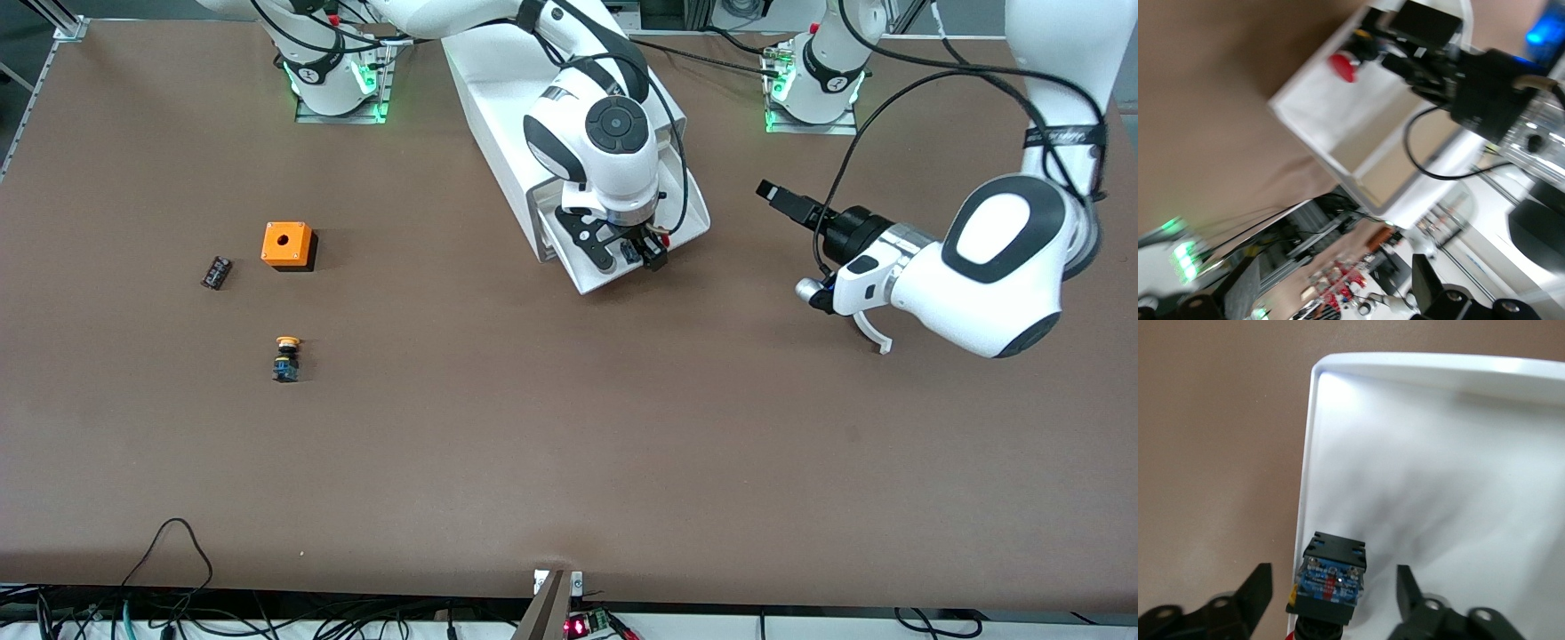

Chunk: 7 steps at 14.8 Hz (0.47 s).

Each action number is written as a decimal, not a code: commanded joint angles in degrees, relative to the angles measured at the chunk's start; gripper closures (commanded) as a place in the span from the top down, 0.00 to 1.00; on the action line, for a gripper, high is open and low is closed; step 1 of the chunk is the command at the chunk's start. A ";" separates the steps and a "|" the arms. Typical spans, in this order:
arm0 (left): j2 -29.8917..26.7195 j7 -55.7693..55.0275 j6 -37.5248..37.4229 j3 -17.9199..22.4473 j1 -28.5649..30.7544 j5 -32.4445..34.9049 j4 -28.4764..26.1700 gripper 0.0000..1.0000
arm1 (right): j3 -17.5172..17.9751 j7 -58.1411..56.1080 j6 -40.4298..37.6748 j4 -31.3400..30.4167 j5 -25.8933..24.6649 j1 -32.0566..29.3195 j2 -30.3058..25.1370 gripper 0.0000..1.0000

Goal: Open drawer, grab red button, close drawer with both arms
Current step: 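Lift the red button with the right gripper while the left gripper releases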

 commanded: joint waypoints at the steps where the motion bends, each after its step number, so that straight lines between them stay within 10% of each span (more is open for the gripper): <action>1: -0.72 -5.95 -1.38 -0.08 -4.27 13.79 8.20 1.00 | -0.42 0.25 -0.17 -0.27 -0.95 0.27 -0.68 0.41; 4: -0.90 -5.43 -0.94 0.01 -9.02 30.76 15.40 1.00 | -0.42 0.25 -0.26 -0.27 -0.95 0.18 -0.68 0.06; 7: 0.06 -5.26 0.37 0.97 -9.92 36.89 23.84 1.00 | -0.51 -0.19 -0.96 -0.10 -0.51 -0.61 -1.12 0.03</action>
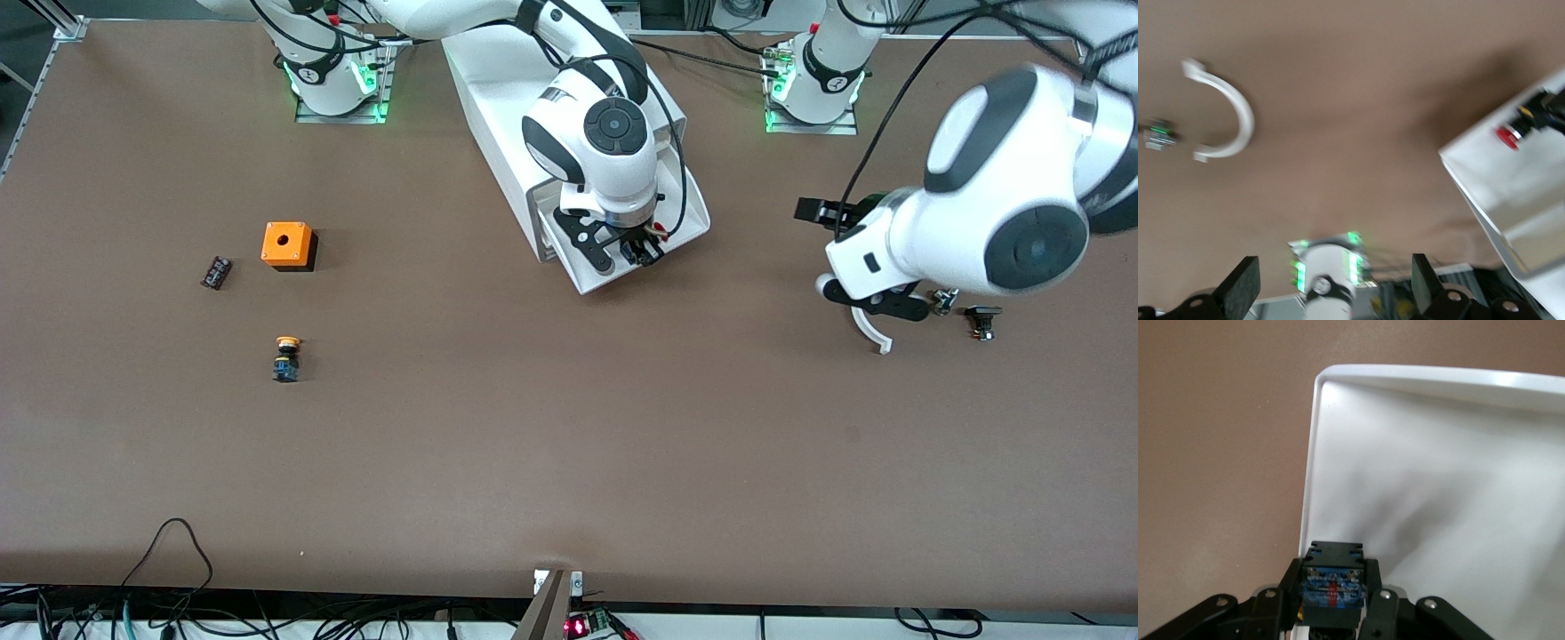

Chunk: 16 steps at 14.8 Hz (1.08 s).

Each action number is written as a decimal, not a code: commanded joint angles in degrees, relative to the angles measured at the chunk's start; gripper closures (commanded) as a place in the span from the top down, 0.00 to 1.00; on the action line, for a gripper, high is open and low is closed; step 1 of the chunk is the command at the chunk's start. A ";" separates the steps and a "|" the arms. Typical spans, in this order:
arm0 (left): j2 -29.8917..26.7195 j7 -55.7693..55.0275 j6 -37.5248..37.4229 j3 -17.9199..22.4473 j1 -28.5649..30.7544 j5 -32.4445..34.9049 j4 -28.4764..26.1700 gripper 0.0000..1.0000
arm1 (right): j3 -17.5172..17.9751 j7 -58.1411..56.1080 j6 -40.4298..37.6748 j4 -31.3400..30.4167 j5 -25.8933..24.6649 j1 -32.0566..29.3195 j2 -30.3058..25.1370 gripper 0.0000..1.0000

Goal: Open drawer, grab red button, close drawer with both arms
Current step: 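Lift the red button with the right gripper while the left gripper releases, then carry the button toward the yellow button while the left gripper pushes the drawer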

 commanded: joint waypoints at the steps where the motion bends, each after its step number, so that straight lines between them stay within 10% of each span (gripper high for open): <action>1: 1.51 -0.23 1.45 1.12 0.24 2.99 8.22 1.00 | -0.02 -0.34 -1.74 -0.21 -0.16 -1.67 -2.14 0.02; 10: 1.87 1.00 8.93 1.12 3.41 2.81 7.62 1.00 | 0.33 -19.82 -10.08 0.32 7.58 -12.13 -8.47 0.02; 16: -3.76 -11.01 25.51 0.50 2.97 2.72 -7.82 1.00 | -0.11 -41.25 -14.05 0.23 7.49 -19.60 -10.32 0.02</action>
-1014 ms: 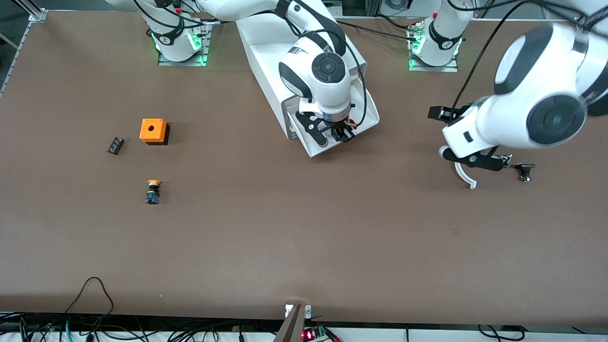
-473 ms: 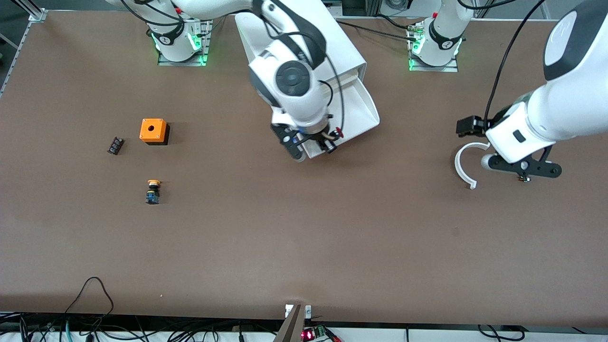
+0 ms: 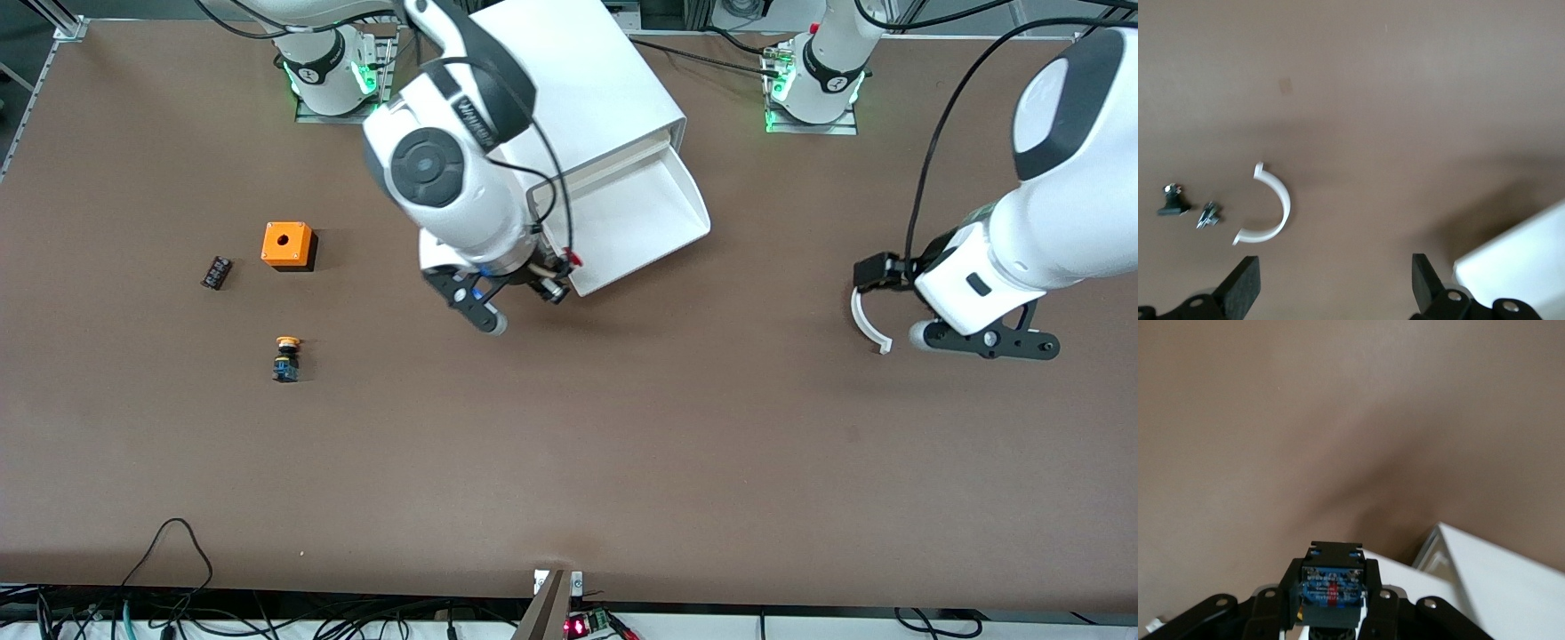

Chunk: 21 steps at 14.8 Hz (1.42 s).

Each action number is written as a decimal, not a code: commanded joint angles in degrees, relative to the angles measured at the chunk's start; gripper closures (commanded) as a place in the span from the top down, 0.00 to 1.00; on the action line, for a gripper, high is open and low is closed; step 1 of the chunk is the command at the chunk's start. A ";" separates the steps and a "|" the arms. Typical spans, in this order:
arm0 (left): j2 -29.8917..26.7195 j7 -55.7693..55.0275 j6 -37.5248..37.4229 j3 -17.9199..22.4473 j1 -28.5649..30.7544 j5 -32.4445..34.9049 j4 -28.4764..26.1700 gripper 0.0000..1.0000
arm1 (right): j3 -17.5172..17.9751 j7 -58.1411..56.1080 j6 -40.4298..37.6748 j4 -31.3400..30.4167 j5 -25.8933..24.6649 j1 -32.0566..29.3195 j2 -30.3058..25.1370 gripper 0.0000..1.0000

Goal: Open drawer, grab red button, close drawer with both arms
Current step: 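Carry the button toward the yellow button while the left gripper pushes the drawer, then push the drawer shut with the left gripper while the right gripper lowers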

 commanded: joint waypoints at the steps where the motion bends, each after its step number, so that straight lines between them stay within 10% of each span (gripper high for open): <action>1: -4.19 -8.60 9.27 -0.89 -0.48 1.12 -11.46 1.00 | 0.29 -13.74 -1.97 -0.55 0.39 -4.22 -0.69 0.02; 11: -4.98 -41.30 34.86 -7.31 -5.03 2.70 -34.76 1.00 | -0.07 -52.00 -1.02 -8.10 -5.22 -18.55 1.06 0.02; 21: -2.16 -56.00 40.05 -7.57 -14.98 8.23 -40.92 1.00 | -0.07 -69.42 19.45 -24.01 -12.54 -26.37 2.38 0.02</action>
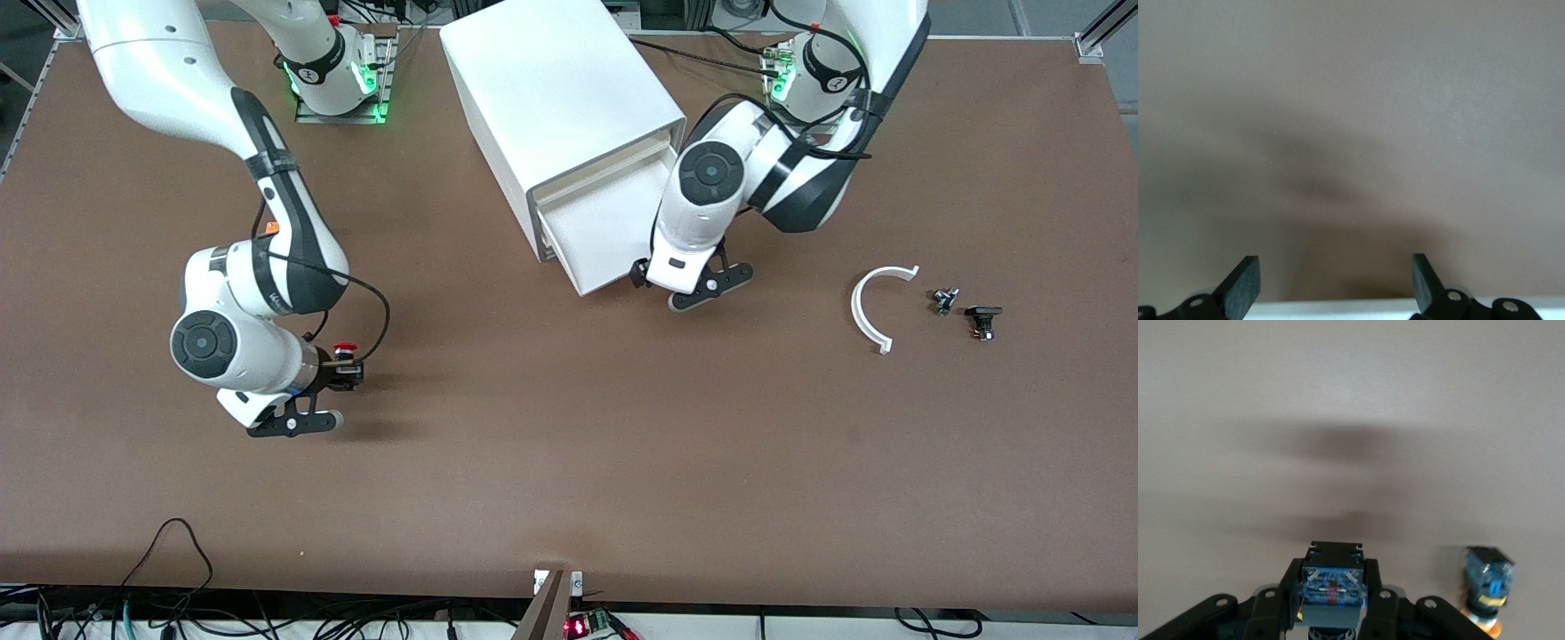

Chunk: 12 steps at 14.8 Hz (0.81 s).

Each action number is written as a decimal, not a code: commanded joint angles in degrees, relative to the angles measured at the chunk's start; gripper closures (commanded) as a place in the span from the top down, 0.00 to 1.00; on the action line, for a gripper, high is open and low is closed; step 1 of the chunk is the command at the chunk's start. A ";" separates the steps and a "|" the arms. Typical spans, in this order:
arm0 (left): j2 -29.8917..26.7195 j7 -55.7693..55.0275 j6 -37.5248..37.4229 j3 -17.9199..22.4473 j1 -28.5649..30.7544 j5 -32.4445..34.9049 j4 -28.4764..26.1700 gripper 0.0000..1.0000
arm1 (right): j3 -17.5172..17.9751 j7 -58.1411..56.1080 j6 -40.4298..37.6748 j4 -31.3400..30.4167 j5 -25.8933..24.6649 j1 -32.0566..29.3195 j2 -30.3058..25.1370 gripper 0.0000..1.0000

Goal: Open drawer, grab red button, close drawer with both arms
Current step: 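Push the drawer shut with the left gripper while the right gripper lowers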

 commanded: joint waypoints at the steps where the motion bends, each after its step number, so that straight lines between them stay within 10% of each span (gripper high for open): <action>1: -0.41 -3.68 2.73 0.13 -0.19 3.21 -2.41 1.00 | 0.90 -3.35 4.97 -4.65 -0.72 -2.71 -0.34 0.03; 8: -0.58 -6.24 2.82 -1.71 -2.57 3.04 -4.78 1.00 | 0.90 -3.17 11.74 -10.97 -0.19 -2.98 -0.25 0.06; 12: -0.76 -5.81 2.73 -6.98 -1.34 1.46 -5.66 1.00 | 0.90 -2.56 12.10 -11.33 -0.19 -3.06 -0.16 0.47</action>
